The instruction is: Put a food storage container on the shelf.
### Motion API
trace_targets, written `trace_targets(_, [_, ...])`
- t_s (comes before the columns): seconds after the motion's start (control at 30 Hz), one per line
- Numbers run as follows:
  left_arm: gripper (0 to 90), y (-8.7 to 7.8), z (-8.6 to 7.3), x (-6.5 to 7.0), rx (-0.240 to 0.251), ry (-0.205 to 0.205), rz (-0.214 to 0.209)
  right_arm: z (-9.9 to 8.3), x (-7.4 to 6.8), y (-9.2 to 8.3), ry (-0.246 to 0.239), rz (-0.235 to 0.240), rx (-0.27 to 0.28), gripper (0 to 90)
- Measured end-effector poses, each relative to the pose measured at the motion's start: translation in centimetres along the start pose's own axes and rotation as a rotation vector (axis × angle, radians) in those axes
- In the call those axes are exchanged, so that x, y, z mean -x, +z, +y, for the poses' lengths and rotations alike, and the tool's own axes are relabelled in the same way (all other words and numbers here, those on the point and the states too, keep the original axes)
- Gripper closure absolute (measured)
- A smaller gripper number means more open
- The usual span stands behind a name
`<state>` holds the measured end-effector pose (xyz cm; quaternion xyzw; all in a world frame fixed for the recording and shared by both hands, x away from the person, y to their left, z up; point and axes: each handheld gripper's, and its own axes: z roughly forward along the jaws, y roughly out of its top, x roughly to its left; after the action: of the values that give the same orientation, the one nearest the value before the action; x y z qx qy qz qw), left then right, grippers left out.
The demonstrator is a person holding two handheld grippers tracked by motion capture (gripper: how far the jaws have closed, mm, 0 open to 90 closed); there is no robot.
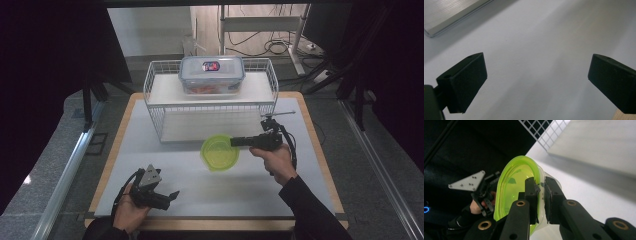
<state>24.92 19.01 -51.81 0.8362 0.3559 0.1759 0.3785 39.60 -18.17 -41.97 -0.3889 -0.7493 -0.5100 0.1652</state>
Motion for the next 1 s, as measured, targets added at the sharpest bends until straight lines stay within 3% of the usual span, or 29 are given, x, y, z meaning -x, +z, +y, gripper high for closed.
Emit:
trace_targets(0.53, [1.7, -0.2, 0.0, -0.4, 0.008, -0.022, 0.003, 5.1, -2.0, -3.2, -0.002, -0.004, 0.087, 82.9])
trace_targets(1.0, [1.7, -0.1, 0.0, -0.3, 0.009, -0.024, -0.004, 11.5, -5.5, -5.5, -0.038, -0.012, 0.190, 83.0])
